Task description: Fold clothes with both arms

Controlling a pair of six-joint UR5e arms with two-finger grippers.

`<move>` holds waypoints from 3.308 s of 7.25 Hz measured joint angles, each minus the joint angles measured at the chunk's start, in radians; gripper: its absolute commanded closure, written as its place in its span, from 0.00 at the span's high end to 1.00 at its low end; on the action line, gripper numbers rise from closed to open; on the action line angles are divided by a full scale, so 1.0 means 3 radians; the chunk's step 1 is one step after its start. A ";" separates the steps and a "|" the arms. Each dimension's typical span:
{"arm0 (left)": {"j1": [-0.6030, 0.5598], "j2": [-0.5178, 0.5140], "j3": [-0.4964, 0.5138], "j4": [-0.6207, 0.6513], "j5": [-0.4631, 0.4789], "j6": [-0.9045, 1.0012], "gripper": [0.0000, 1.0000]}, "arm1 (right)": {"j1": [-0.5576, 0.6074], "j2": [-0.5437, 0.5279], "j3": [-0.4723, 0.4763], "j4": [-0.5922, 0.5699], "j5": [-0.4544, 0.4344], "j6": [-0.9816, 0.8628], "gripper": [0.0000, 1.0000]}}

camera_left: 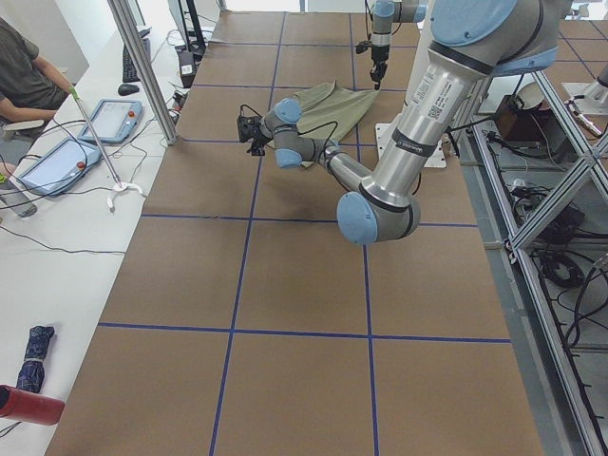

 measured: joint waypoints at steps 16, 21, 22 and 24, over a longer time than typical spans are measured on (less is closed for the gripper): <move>0.0862 0.0341 -0.0728 0.1222 0.0037 -0.1088 0.26 | 0.1046 0.0011 0.0020 -0.0001 -0.0031 -0.0043 1.00; 0.0853 0.0376 -0.0754 0.1224 0.0038 -0.1081 0.00 | 0.1049 0.0069 -0.0016 -0.0001 -0.0035 -0.0043 1.00; 0.0845 0.0380 -0.0776 0.1224 0.0036 -0.1068 0.00 | 0.1053 0.0081 -0.0024 -0.0001 -0.0036 -0.0043 1.00; 0.0782 0.0471 -0.0924 0.1221 0.0024 -0.0953 0.00 | 0.1070 0.0087 -0.0028 0.0000 -0.0036 -0.0043 1.00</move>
